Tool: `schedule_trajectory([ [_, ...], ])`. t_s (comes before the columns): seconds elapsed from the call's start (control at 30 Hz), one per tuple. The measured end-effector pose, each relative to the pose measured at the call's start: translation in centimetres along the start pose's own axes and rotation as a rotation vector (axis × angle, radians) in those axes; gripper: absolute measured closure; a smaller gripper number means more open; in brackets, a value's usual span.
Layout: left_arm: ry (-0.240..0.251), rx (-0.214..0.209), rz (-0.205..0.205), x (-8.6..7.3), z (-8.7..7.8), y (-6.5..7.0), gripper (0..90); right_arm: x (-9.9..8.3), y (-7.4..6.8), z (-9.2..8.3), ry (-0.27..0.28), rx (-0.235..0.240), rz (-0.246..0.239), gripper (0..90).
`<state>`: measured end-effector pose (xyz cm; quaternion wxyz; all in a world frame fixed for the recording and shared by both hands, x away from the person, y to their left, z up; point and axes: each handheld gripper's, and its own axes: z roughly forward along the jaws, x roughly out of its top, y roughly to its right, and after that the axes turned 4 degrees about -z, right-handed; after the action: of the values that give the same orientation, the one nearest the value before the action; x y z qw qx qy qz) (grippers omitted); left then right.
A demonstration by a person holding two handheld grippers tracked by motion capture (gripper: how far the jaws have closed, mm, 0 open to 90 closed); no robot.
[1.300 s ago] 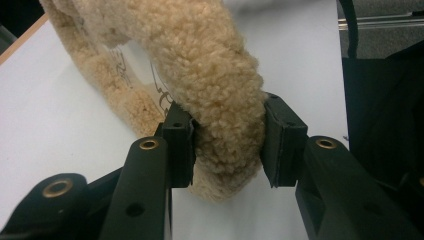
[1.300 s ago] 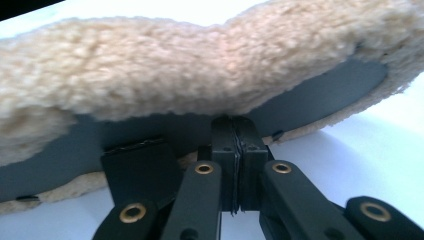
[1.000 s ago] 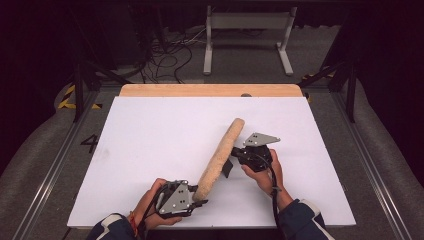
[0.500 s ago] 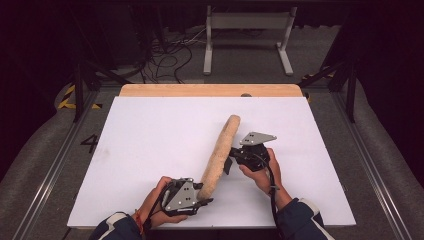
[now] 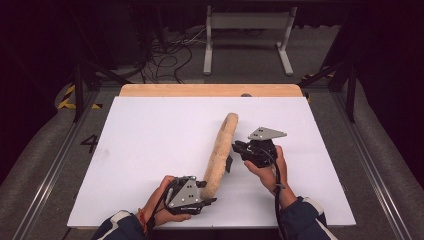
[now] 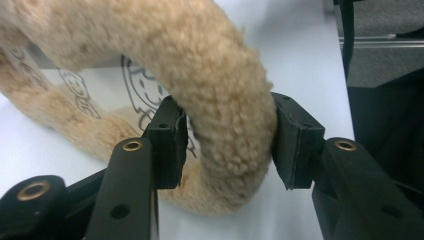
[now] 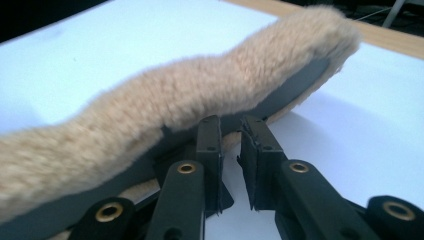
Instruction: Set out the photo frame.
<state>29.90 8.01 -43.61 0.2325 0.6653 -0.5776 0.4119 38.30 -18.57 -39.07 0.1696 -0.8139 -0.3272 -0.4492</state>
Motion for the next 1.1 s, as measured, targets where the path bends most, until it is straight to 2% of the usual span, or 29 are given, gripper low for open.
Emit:
schedule_trajectory([
  [0.1,-0.013,-0.021,-0.006,-0.5,-0.3,0.1,49.3,0.5,-0.2,-1.0,0.019,-0.005,0.008,75.1],
  [0.2,-0.019,-0.019,-0.007,-1.0,-1.2,-0.1,49.0,0.8,-0.6,-1.6,0.031,0.004,0.019,69.2],
  [0.23,-0.016,-0.02,-0.02,-1.2,-1.5,-0.2,51.4,0.9,-0.7,-1.7,0.034,0.009,0.025,67.5],
  [0.27,-0.016,-0.017,-0.025,-1.3,-1.7,-0.4,57.7,1.0,-0.8,-1.9,0.038,0.02,0.033,64.6],
  [0.3,-0.021,-0.031,-0.035,-1.4,-1.9,-0.5,59.3,1.1,-1.0,-2.0,0.043,0.025,0.039,61.4],
  [0.37,-0.028,-0.048,-0.027,-1.4,-1.7,-0.5,64.9,1.4,-1.2,-2.2,0.048,0.04,0.062,56.2],
  [0.4,-0.027,-0.046,-0.025,-1.4,-1.6,-0.5,65.7,1.5,-1.4,-2.3,0.052,0.051,0.076,51.4],
  [0.43,-0.027,-0.046,-0.025,-1.4,-1.6,-0.5,66.1,1.5,-1.4,-2.3,0.052,0.051,0.076,51.4],
  [0.47,-0.025,-0.051,-0.029,-1.3,-1.5,-0.4,66.1,1.7,-1.5,-2.3,0.052,0.062,0.1,48.3],
  [0.5,-0.027,-0.045,-0.025,-1.3,-1.5,-0.4,66.7,1.8,-1.5,-2.3,0.046,0.08,0.124,47.0],
  [0.6,-0.027,-0.043,-0.033,-1.1,-1.3,-0.2,67.1,2.0,-1.7,-1.8,0.016,0.081,0.158,43.2],
  [0.7,-0.03,-0.045,-0.03,-0.7,-0.9,0.1,67.5,2.1,-2.1,-0.8,-0.026,0.114,0.216,38.6],
  [0.8,-0.03,-0.049,-0.03,-0.6,-0.7,0.2,67.6,2.2,-2.2,-0.4,-0.045,0.118,0.22,36.7],
  [0.87,-0.029,-0.052,-0.044,-0.6,-0.6,0.2,67.5,2.5,-2.2,0.4,-0.087,0.112,0.243,34.5],
  [0.9,-0.029,-0.052,-0.044,-0.6,-0.6,0.2,67.5,2.5,-2.2,0.4,-0.087,0.112,0.243,34.5],
  [0.93,-0.024,-0.056,-0.036,-0.4,-0.3,0.2,67.5,2.7,-2.1,1.0,-0.117,0.105,0.258,34.3],
  [1.1,-0.031,-0.047,-0.027,-0.1,0.1,0.5,67.4,2.7,-2.0,2.2,-0.164,0.115,0.304,34.4],
])
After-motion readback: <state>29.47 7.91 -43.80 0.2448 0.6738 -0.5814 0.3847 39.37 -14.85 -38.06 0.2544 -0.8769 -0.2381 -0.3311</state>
